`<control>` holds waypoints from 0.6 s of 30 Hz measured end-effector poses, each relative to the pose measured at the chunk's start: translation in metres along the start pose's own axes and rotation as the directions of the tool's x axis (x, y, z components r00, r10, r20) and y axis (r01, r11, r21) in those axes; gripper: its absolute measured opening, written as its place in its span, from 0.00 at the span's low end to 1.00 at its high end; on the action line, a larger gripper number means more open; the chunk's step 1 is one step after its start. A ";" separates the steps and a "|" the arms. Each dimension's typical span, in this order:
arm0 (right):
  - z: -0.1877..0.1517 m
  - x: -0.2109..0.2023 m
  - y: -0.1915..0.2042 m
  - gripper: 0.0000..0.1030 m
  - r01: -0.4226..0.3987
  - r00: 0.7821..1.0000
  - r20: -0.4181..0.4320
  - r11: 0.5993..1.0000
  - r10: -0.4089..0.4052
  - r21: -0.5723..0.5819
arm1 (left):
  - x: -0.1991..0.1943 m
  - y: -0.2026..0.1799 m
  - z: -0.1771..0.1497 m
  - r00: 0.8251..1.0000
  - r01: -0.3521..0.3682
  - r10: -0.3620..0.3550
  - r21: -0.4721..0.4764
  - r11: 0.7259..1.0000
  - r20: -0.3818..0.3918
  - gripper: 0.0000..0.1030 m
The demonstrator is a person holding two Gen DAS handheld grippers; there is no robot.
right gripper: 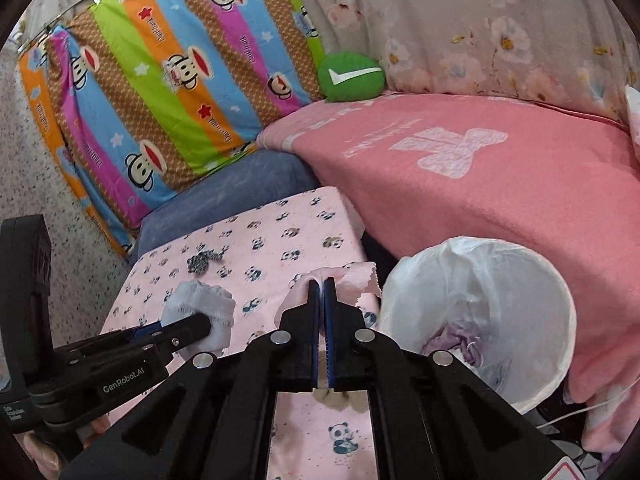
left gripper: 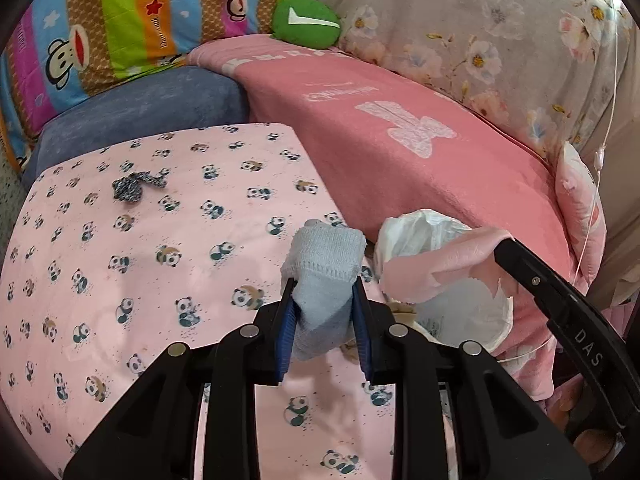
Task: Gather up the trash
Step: 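Carry the sock and pink cloth over the bin and open both grippers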
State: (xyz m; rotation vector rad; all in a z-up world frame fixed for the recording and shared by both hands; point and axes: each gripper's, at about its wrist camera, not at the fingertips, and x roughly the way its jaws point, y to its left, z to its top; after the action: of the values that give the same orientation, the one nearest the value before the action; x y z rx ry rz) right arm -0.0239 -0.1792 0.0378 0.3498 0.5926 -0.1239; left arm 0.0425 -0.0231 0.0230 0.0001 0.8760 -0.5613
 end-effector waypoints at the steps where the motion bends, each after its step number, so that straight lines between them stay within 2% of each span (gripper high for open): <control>1: 0.005 -0.004 -0.010 0.04 0.015 1.000 0.009 1.000 -0.015 0.016 | 0.002 -0.008 0.002 1.000 0.013 -0.013 0.014 1.000 -0.001 0.25; 7: 0.018 -0.019 -0.064 0.04 0.084 0.996 0.015 0.993 -0.086 0.083 | 0.018 -0.053 0.007 0.998 0.062 -0.061 0.094 0.994 -0.022 0.26; 15: 0.017 -0.018 -0.113 0.05 0.131 0.991 0.007 0.983 -0.133 0.130 | 0.038 -0.100 0.009 0.992 0.118 -0.110 0.160 0.980 -0.057 0.26; 18: 0.015 -0.016 -0.123 0.07 0.139 0.990 0.002 0.980 -0.141 0.141 | 0.044 -0.112 0.010 0.993 0.114 -0.105 0.171 0.979 -0.061 0.35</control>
State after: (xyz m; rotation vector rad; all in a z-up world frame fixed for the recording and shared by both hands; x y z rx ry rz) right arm -0.0553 -0.2997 0.0230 0.4438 0.5976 -0.3045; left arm 0.0199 -0.1418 0.0231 0.1262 0.8782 -0.7422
